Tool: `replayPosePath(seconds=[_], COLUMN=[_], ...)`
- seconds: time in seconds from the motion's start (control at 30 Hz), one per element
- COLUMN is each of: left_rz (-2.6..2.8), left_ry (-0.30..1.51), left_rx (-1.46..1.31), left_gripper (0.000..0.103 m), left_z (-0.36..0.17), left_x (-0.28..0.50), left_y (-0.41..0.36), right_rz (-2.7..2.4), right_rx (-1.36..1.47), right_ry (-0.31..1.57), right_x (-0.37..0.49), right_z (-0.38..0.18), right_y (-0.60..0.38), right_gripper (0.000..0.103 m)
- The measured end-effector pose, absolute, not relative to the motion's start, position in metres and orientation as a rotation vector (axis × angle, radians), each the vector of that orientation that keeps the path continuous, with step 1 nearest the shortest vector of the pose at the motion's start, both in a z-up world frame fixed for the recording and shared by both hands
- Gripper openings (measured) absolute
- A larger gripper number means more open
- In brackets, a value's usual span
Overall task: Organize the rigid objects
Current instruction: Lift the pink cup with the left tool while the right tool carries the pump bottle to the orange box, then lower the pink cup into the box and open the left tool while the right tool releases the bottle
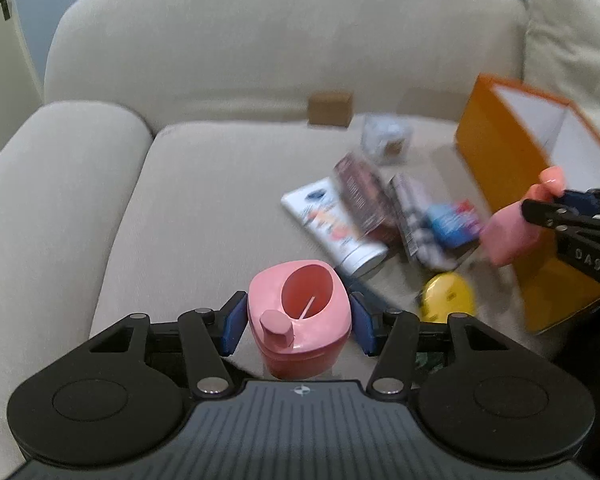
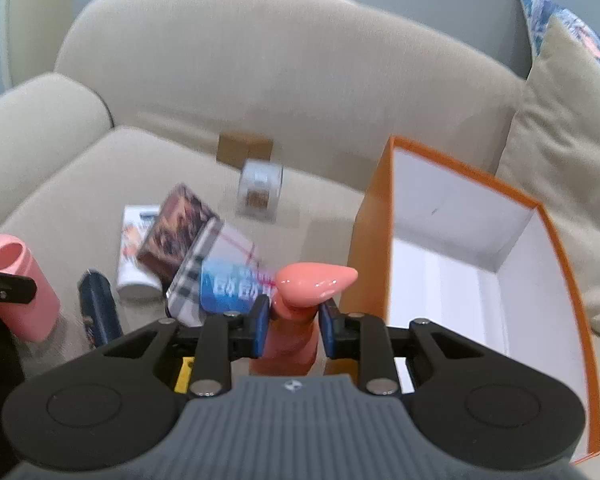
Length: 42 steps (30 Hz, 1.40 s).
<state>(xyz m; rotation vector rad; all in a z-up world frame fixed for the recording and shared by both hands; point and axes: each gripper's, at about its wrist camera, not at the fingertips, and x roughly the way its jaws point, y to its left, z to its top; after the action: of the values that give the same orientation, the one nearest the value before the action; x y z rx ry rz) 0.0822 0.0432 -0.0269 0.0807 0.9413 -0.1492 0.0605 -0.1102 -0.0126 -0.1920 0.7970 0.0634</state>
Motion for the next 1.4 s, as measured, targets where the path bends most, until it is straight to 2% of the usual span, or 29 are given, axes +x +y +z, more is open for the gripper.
replayPosePath(seconds=[0.43,0.67,1.03,1.4], left_rz=[-0.439,-0.595,-0.771,-0.696], left_ry=[0.778,0.737,0.739,0.828], left_rx=[0.132,0.228,0.526,0.664], left_gripper=[0.062,0.062,0.062,0.062], left_z=[0.059,0.070,0.017,-0.049], left_x=[0.109,0.134,0.184,0.238], left_y=[-0.065,-0.146,-0.237,-0.257], right_rz=[0.072,-0.021,-0.105,-0.092], right_rx=[-0.115,-0.049,0.149,0.258], right_ry=[0.635,0.631,0.753,0.831], right_x=[0.058,0.075,0.114,0.167], right_z=[0.078,0.086,0.034,-0.021], right_y=[-0.172,-0.237,-0.323,-0.335], right_gripper=[0.027,0.027,0.026,0.026])
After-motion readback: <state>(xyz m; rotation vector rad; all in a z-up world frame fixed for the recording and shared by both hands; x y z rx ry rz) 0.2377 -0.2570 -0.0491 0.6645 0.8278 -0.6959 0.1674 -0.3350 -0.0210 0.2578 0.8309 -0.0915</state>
